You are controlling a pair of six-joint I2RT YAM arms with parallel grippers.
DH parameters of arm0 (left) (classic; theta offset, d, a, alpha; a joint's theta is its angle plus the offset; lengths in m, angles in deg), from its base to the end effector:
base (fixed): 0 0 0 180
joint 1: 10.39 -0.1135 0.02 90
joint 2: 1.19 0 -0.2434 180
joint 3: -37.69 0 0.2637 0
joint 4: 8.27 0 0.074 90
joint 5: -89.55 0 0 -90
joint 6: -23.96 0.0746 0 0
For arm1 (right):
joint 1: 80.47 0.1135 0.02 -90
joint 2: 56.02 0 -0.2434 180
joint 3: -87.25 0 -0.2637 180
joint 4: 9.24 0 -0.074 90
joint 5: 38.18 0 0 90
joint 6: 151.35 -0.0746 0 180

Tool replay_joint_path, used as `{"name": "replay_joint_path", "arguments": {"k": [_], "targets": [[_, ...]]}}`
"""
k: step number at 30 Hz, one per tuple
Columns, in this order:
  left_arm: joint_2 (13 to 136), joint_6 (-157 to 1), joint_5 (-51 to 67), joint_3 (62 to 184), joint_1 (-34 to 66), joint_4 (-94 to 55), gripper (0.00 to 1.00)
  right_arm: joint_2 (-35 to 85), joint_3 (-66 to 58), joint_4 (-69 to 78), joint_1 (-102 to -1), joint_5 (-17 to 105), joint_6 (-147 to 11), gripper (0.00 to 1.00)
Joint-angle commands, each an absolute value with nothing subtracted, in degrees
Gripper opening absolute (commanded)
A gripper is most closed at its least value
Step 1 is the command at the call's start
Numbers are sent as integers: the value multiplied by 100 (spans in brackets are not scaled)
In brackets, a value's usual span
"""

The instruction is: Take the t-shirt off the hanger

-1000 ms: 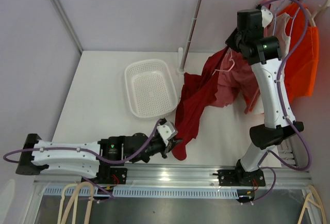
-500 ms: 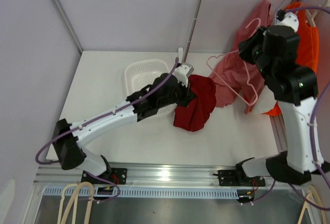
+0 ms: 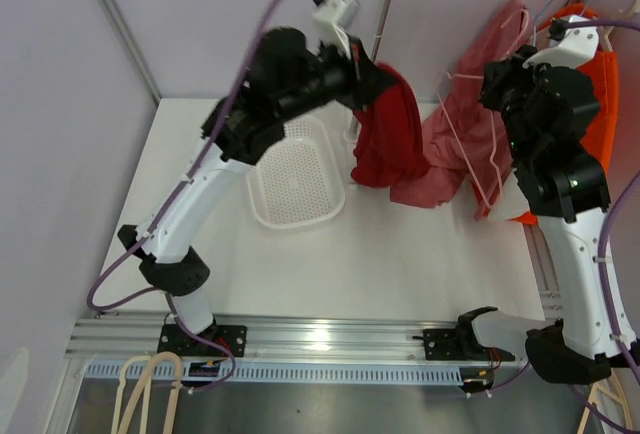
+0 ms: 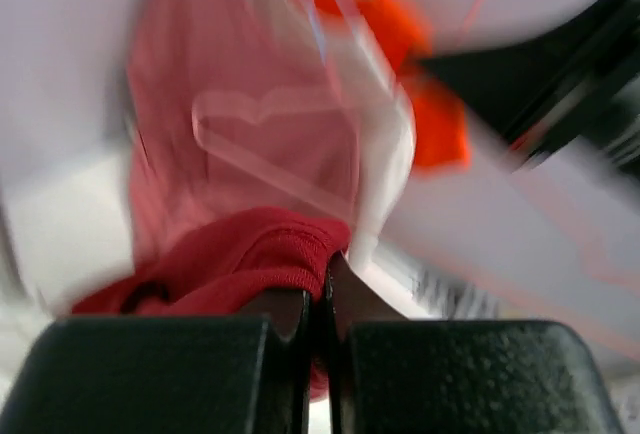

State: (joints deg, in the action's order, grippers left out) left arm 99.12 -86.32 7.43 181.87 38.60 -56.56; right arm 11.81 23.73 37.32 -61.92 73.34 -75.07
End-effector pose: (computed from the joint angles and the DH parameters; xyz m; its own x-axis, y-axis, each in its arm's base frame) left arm 0.2555 -0.3094 0.5243 -0.3376 -0.1350 -0.9316 0.7677 0.5331 -0.3555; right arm 0.2416 0.0522 0.5421 0.0458 0.2481 -0.9676 0.0419 0.9673 0.2500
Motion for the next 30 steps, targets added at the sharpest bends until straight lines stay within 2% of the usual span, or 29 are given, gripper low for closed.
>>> {"name": "replay_joint_path", "arguments": {"k": [1,4,5,7,9,11,13,18,24,30], "targets": [[10199,-8581,993,19637,3182,-6115,1,1420,2324,2607,-6297,6704,-7067,0],[9639,-8643,748,19123,2601,-5502,1,1718,2376,2027,-6394,6449,-6874,0],[9419,-8582,668,18294,2469,-4978,1,1806,2420,1930,-6429,6404,-6865,0],[8987,-8608,711,17971,2082,-4666,1,2149,2718,1885,-6525,6299,-6856,0],[8986,-8713,903,18222,1696,-4760,1,2552,3173,2017,-6578,6176,-6847,0],[9345,-8679,1168,19343,1484,-5233,1,2747,3334,2026,-6649,6053,-6812,0],[9531,-8661,1177,19673,1203,-5245,1,2923,3361,1756,-6728,5895,-6786,0],[9461,-9074,1545,18998,570,-4446,1,3362,3562,1367,-6895,5482,-6768,0],[9725,-9013,1652,19147,560,-4173,1,3758,3782,980,-6930,5288,-6637,0],[9489,-8697,1327,19420,551,-4058,1,4136,4362,1042,-6948,5252,-6514,0]]}}
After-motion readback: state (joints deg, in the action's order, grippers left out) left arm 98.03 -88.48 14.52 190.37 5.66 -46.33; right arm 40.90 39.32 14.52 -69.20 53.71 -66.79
